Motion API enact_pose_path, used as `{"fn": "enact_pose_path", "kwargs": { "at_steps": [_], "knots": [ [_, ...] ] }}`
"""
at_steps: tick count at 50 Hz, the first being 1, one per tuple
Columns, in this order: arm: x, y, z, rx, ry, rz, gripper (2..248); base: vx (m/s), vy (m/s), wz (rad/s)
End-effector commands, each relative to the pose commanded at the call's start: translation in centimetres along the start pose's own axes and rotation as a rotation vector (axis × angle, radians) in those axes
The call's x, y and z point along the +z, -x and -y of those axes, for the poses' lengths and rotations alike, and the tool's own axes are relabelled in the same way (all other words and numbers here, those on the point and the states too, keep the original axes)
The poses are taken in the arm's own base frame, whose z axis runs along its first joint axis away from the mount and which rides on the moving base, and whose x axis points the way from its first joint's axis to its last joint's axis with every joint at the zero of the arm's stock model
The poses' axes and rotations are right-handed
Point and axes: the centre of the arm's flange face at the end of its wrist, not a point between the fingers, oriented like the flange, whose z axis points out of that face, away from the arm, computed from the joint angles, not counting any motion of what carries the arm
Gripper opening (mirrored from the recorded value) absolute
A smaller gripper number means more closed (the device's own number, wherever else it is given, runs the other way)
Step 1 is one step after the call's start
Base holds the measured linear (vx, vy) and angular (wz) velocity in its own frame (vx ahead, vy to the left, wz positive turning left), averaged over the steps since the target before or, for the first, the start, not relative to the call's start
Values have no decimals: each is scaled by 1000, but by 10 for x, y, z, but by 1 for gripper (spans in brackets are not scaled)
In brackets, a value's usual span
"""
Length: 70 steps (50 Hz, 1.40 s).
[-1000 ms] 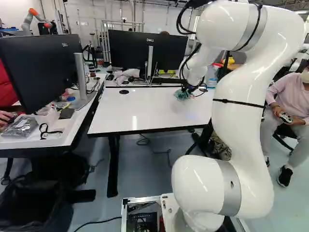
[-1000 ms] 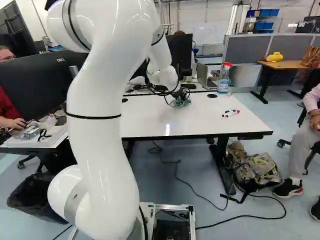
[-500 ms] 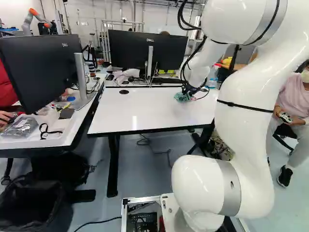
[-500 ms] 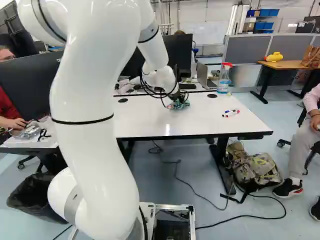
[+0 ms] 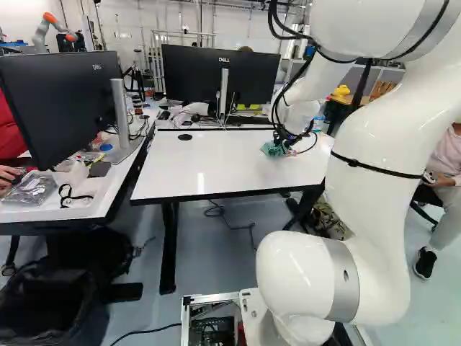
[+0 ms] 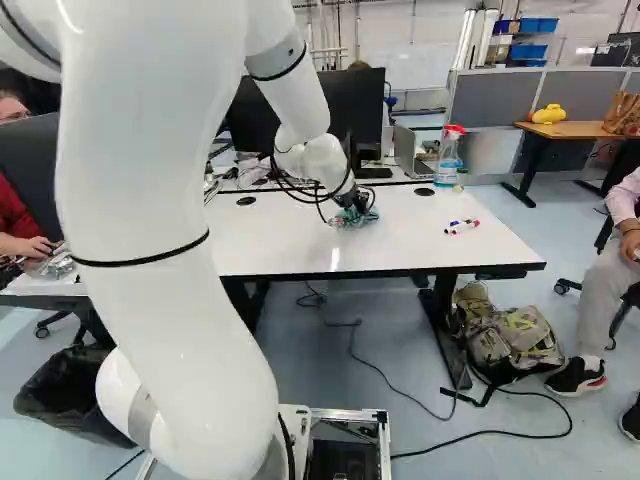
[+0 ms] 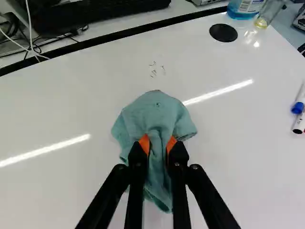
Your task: Clean the table with the green towel
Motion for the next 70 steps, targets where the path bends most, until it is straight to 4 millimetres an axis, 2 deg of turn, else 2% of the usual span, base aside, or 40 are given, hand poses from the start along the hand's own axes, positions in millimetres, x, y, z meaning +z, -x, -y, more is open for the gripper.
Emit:
{"fn": "enact_pose_path", "kwargs": {
  "at_steps": [24,62,70],
  "knots": [
    [-2,-3,0,1,1,-8,58,0,0,0],
    [9,-79,-8,10,10,-117,58,0,0,0],
    [21,-90,-11,13,13,-125,58,0,0,0]
  ]
}}
